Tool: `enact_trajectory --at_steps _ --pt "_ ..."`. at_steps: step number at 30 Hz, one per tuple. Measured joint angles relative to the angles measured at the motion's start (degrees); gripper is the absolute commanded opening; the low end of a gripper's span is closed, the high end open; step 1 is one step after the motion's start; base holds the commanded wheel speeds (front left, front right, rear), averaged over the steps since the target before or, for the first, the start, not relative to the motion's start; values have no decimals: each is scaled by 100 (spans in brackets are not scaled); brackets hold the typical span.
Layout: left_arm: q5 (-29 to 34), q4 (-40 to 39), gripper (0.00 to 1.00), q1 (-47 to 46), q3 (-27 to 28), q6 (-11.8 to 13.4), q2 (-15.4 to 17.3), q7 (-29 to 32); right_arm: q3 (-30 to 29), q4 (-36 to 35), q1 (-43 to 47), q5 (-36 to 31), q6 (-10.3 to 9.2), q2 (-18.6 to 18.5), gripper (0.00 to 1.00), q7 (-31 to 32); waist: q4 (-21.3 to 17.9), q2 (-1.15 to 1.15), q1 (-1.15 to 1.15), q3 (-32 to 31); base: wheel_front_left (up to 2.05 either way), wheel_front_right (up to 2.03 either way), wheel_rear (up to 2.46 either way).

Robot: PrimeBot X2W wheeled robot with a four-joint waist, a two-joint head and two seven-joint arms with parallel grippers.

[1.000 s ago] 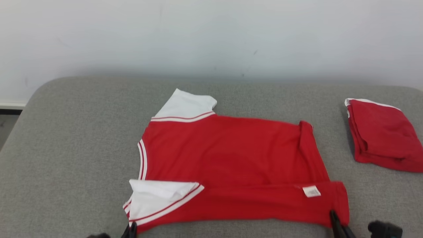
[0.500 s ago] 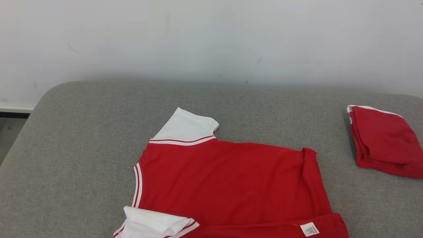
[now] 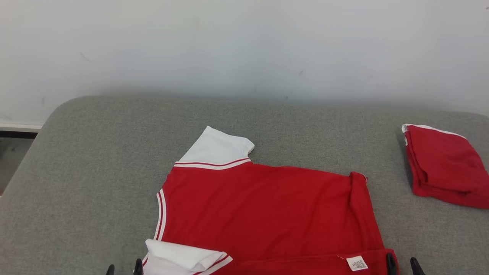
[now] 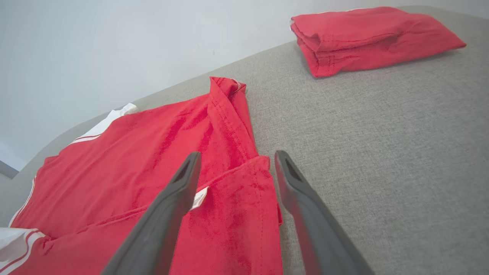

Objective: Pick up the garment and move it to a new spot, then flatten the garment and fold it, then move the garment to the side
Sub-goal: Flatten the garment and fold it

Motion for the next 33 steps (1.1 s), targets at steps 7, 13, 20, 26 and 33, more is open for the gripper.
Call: enact_trajectory --at_steps 7,13,20,26,33 --pt "665 -745 100 274 363 19 -178 0 -187 -114 -57 -248 0 177 100 -314 6 0 0 -4 0 0 0" --pt "1155 -1012 100 292 550 12 -243 0 -393 -211 -126 -441 0 326 100 -364 -52 0 0 19 0 0 0" --pt "1163 -829 100 -81 654 -88 -277 0 -331 -244 -385 -597 0 374 100 -369 -151 0 0 139 0 0 0" --pt "1035 -178 100 -1337 453 -140 43 1 12 120 -1341 -900 0 381 100 -371 -380 0 0 422 0 0 0" --pt "113 621 100 -3197 -328 -174 947 720 505 906 -2788 -1125 0 377 100 -370 -742 0 1 975 0 0 0"
